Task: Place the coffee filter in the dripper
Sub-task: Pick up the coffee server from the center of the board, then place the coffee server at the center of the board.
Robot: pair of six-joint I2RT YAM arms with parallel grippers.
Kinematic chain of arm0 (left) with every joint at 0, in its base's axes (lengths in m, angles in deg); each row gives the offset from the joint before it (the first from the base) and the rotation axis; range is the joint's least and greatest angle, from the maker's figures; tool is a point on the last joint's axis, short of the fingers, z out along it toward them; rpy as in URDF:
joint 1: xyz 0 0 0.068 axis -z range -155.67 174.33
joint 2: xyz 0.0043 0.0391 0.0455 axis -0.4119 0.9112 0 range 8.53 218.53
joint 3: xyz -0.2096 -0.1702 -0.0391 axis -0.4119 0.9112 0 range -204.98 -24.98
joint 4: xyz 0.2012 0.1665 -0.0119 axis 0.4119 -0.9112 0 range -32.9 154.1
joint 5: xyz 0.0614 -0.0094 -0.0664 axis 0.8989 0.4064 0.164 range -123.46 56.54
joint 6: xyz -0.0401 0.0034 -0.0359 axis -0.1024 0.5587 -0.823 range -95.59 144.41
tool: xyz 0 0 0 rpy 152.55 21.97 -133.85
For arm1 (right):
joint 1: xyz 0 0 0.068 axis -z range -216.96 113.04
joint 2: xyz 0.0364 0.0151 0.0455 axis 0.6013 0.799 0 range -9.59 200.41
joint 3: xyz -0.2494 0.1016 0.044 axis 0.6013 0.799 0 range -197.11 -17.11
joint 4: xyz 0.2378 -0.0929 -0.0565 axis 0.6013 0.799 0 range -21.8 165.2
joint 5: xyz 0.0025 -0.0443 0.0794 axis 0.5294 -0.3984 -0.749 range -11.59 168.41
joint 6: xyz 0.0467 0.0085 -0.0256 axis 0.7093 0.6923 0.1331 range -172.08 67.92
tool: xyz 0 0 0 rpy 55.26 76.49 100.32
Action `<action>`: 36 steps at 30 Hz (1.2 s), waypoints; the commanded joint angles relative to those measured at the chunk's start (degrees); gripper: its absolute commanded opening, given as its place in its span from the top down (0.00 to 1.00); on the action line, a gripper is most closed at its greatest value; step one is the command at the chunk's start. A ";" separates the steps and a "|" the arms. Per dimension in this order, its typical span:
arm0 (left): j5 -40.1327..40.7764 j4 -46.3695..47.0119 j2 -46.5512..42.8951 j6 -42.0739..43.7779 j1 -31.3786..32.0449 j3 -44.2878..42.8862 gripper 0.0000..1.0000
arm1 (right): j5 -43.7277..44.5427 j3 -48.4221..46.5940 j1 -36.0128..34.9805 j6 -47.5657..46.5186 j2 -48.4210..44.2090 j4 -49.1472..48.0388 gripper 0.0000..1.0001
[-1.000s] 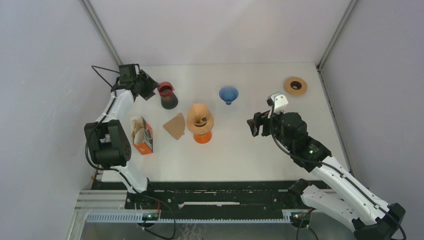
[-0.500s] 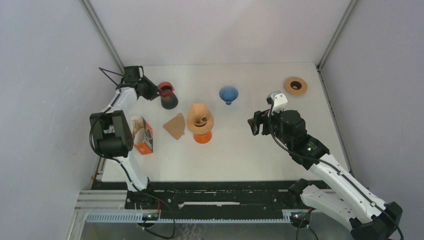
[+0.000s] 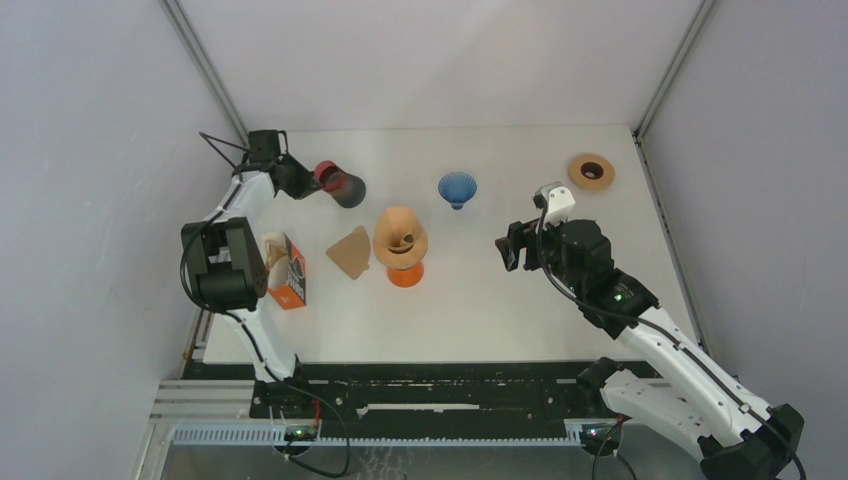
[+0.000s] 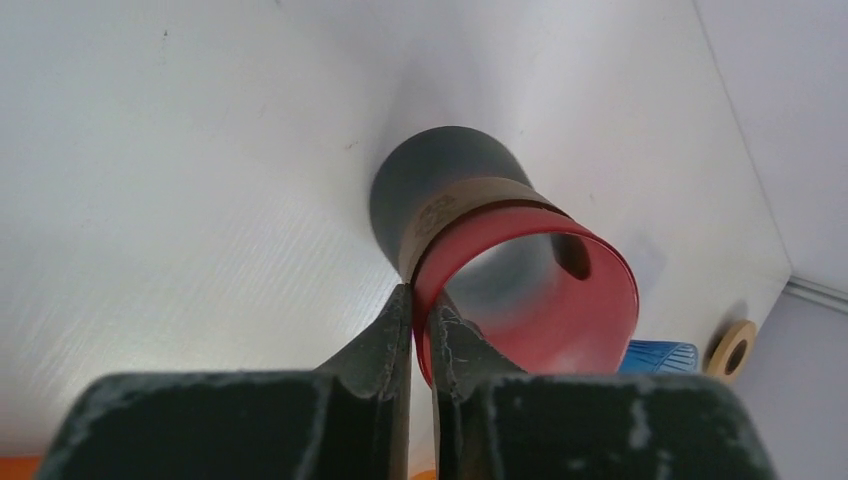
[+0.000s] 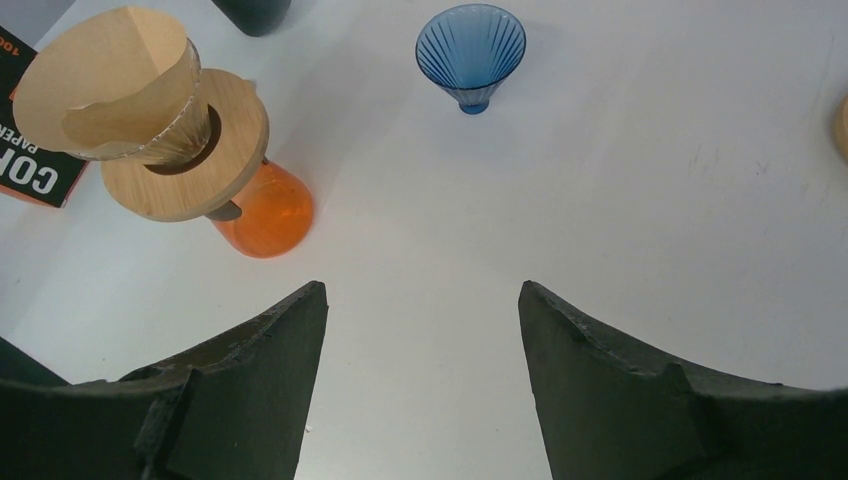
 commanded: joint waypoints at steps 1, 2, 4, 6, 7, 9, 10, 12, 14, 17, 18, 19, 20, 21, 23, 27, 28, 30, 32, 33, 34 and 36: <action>-0.55 0.14 -1.97 1.63 -0.33 -2.80 0.92 | -0.46 0.00 0.23 0.42 -1.04 -2.36 0.21; -0.30 0.05 -2.77 1.89 -0.35 -2.71 0.94 | -0.41 0.03 0.27 0.52 -1.11 -2.29 0.21; 0.14 -0.15 -4.60 2.47 -0.32 -2.58 1.00 | -0.48 0.04 0.25 0.63 -1.20 -2.24 0.21; 0.51 -0.22 -6.71 2.86 -0.37 -2.11 1.00 | -0.64 -0.02 0.24 0.75 -1.39 -2.21 0.21; 0.70 -0.22 -7.84 2.93 -0.32 -1.85 1.00 | -0.64 0.02 0.23 0.87 -1.51 -2.20 0.21; 0.70 -0.22 -10.08 2.94 -0.33 -1.23 1.00 | -0.75 0.04 0.23 0.94 -1.90 -2.19 0.21; 0.56 -0.20 -11.67 2.88 -0.27 -0.97 1.00 | -0.92 0.04 0.19 1.05 -2.16 -2.10 0.21; 0.14 -0.11 -14.01 2.81 -0.16 -0.54 1.00 | -0.93 0.04 0.22 1.19 -2.95 -1.79 0.21; -0.19 -0.11 -16.57 2.77 0.15 -0.13 1.00 | -0.96 0.04 0.23 1.28 -3.55 -1.43 0.21; 0.03 -0.09 -20.73 3.22 1.12 0.34 1.00 | -0.70 -0.03 0.19 1.63 -4.64 -0.73 0.21; 0.16 -0.36 -22.10 3.47 1.64 0.45 1.00 | -0.65 0.03 0.27 1.78 -4.96 -0.45 0.21; 0.27 -0.68 -23.29 3.95 2.45 0.40 1.00 | -0.60 0.04 0.23 1.86 -5.39 -0.22 0.21; 0.42 -1.25 -24.53 4.21 2.93 0.31 1.00 | -0.51 0.04 0.25 1.96 -5.79 0.10 0.21; 0.71 -1.92 -25.71 4.65 3.97 0.22 1.00 | -0.46 0.02 0.23 2.12 -6.25 0.34 0.21; 1.81 -3.16 -28.15 6.20 5.81 0.22 1.00 | -0.31 0.01 0.23 2.41 -7.05 0.87 0.21; 3.94 -4.99 -32.94 8.09 10.23 0.25 1.00 | -0.07 0.04 0.23 2.84 -8.79 1.95 0.21; 4.49 -5.50 -33.92 8.64 11.58 0.14 1.00 | 0.08 0.00 0.22 2.98 -9.10 2.32 0.21; 5.86 -6.64 -35.68 9.77 14.49 -0.44 1.00 | 0.25 0.04 0.22 3.07 -9.72 2.76 0.21; 7.52 -8.02 -37.09 10.94 17.60 -1.11 1.00 | 0.48 0.04 0.23 3.45 -10.45 3.18 0.21; 8.34 -8.60 -37.68 11.58 19.29 -1.38 1.00 | 0.69 0.02 0.22 3.59 -10.87 3.37 0.21; 9.12 -9.42 -38.16 12.11 20.95 -1.80 1.00 | 0.84 0.04 0.23 3.81 -11.12 3.54 0.21; 10.75 -10.56 -38.81 13.08 24.38 -2.11 1.00 | 1.36 -0.04 0.23 4.04 -11.67 3.93 0.21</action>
